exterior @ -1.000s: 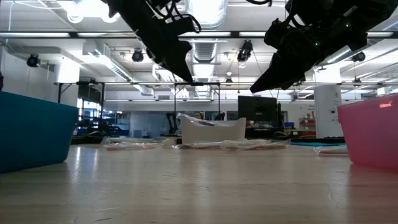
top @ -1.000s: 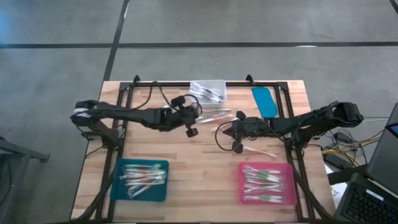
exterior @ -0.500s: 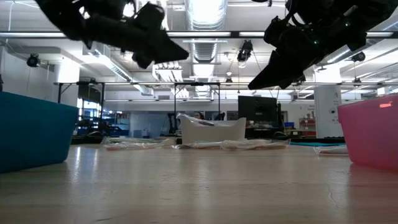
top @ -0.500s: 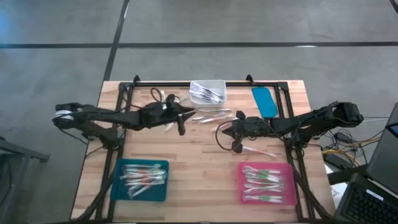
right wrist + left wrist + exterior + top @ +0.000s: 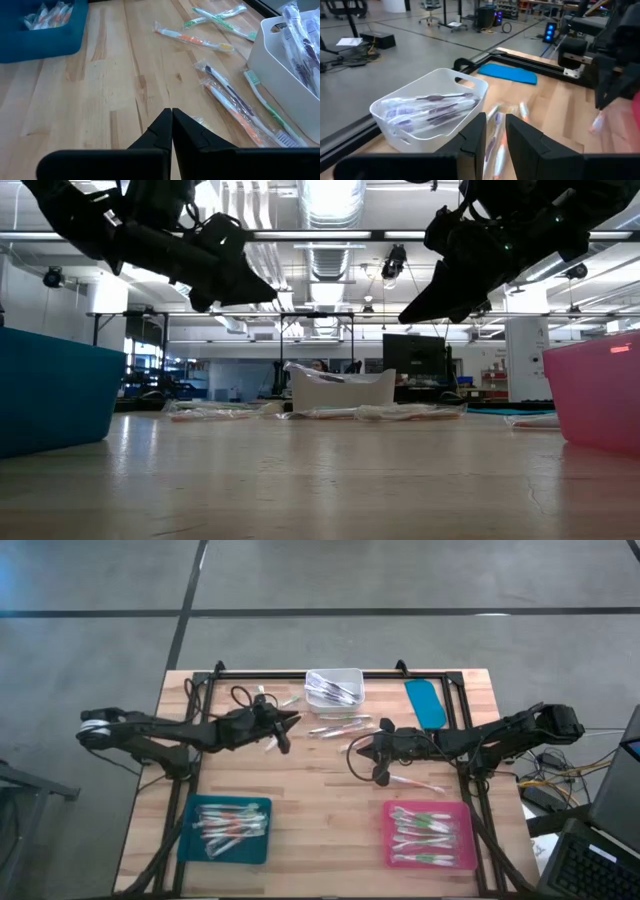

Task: Pick & Place Toothbrushes
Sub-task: Put the orange toothbrush into the blue bin

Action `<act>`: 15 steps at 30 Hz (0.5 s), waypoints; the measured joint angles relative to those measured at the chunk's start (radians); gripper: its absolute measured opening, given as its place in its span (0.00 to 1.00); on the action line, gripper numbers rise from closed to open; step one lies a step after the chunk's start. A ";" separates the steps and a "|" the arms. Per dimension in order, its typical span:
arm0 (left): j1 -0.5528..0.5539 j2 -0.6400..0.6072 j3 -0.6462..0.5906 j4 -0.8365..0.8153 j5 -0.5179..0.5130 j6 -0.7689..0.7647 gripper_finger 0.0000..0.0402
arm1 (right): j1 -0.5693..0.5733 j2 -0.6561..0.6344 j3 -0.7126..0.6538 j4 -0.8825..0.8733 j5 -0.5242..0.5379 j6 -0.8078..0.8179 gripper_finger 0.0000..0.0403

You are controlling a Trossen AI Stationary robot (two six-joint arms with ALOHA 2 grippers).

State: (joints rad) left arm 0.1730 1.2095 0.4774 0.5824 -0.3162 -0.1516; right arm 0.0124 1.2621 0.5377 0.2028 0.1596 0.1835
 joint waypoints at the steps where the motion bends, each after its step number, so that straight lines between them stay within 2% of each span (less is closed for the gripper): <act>1: 0.000 0.000 0.000 0.001 -0.004 -0.005 0.19 | 0.000 0.000 0.000 0.000 0.000 0.001 0.02; 9: 0.000 0.000 0.000 -0.008 -0.131 -0.053 0.19 | 0.000 -0.001 0.000 0.019 0.000 0.001 0.02; 15: 0.010 0.002 0.058 -0.209 -0.161 -0.080 0.19 | 0.000 -0.001 0.000 0.019 0.000 0.001 0.02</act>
State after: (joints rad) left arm 0.1827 1.2110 0.5359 0.3729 -0.4774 -0.2320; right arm 0.0128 1.2613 0.5377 0.2218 0.1596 0.1841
